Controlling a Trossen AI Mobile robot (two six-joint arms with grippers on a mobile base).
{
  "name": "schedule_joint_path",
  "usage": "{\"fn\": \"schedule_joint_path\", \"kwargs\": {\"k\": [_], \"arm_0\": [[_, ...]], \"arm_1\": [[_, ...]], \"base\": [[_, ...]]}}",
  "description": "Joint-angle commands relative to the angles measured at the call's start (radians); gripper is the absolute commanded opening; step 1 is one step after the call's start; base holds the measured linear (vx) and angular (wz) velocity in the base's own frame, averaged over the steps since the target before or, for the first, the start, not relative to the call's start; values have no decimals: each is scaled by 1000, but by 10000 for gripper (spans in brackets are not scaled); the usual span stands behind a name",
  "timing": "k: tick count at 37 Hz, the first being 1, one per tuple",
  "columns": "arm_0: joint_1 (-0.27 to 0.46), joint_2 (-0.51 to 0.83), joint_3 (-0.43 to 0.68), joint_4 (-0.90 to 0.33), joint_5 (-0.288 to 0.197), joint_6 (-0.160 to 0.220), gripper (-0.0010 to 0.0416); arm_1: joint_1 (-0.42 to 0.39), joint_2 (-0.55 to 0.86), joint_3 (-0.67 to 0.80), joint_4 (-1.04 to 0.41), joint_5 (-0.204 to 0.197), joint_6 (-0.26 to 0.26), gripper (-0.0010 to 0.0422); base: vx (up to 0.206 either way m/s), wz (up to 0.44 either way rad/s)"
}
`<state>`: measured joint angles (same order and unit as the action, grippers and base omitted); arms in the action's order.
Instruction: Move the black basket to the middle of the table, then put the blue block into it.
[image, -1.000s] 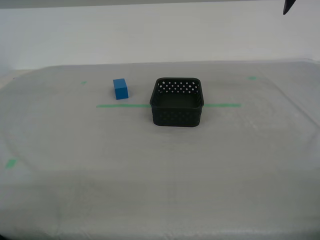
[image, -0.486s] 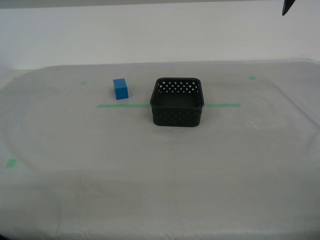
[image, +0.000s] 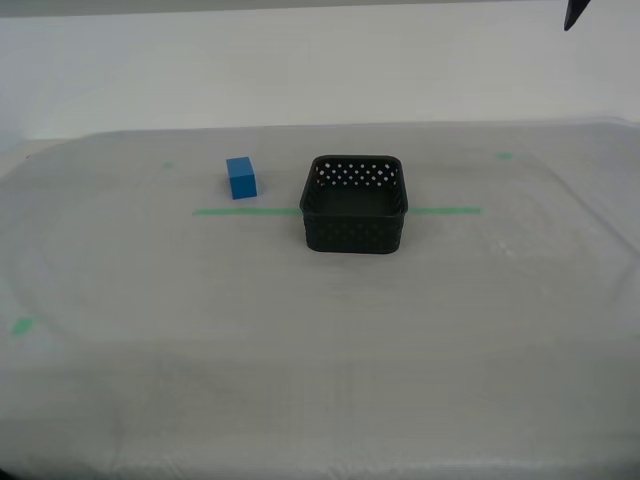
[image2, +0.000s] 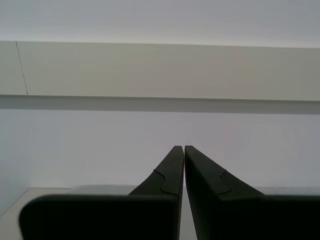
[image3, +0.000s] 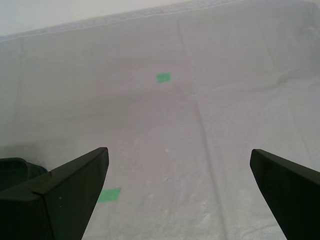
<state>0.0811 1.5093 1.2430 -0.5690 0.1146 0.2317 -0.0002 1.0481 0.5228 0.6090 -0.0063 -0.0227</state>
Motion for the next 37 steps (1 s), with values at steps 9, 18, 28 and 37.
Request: {"fn": "schedule_joint_path", "kwargs": {"k": [9,18,28,37], "arm_0": [[0,-1,1,11,3,0,397],[0,-1,1,14,3,0,396],[0,-1,1,15,3,0,395],[0,-1,1,15,3,0,394]], "arm_1": [[-1,0,35,-36,-2,-233,0],[-2,0,153,-361,-61,-252,0],[-14,0,219,-531,-138,-320,-1],[-79,0,294,-739,-244,-393,-1]], "base": [[0,0],[0,0],[0,0],[0,0]]}}
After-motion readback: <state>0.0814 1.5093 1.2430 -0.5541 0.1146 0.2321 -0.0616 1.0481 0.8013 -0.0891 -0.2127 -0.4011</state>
